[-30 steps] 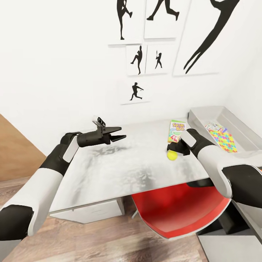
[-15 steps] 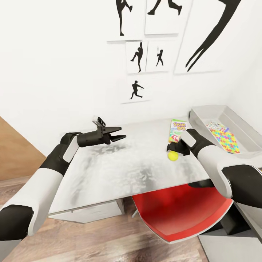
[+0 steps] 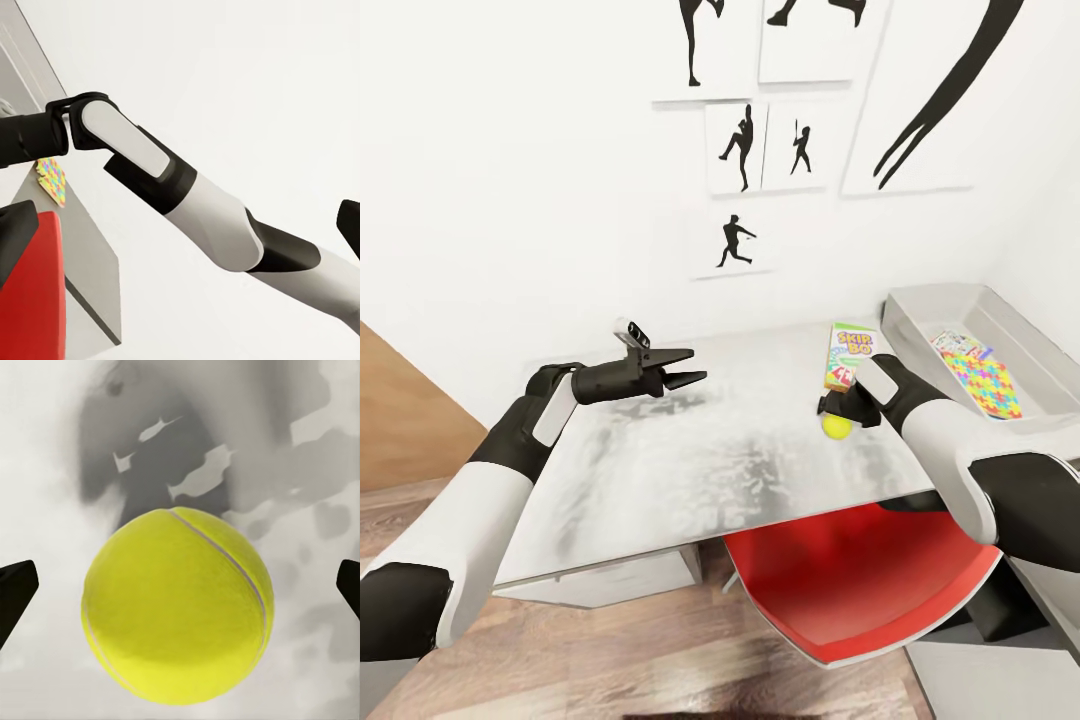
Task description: Put all the toys in the child's room - the three board games (two on the bed and one on the table), the two jigsaw puzzles on the table, and the tennis ball on the table - inside the toy box on the table in the child's room.
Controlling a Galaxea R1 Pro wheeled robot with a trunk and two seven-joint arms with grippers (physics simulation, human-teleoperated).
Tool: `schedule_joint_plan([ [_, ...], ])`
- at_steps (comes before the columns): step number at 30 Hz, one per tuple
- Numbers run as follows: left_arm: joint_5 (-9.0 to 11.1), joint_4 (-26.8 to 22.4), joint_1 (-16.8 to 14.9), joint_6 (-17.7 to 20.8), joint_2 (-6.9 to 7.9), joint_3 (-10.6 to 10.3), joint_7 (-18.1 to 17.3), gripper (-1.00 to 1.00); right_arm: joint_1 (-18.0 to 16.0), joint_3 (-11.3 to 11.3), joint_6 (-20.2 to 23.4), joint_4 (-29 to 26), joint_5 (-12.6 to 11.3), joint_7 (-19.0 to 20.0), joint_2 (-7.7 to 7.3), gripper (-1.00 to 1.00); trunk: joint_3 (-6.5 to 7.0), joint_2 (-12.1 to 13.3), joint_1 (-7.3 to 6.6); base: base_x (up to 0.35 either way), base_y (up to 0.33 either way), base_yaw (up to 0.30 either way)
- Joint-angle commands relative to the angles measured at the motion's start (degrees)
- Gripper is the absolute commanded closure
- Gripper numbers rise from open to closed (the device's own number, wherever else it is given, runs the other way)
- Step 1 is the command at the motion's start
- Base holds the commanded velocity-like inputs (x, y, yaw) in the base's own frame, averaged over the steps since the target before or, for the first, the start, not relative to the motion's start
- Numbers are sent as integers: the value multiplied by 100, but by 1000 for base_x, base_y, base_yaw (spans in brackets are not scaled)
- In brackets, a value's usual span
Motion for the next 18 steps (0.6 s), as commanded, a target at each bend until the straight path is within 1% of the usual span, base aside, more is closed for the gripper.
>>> schedule_joint_plan([
  [1, 16, 2, -6, 44, 5, -15, -15, -100, -3, 33, 20, -9, -61, -42, -2, -100, -10, -10, 3, 0, 0, 0],
  [18, 16, 2, -6, 44, 5, -15, -15, -100, -2, 29, 27, -7, -61, -47, -7, -100, -11, -10, 3, -9, 0, 0],
])
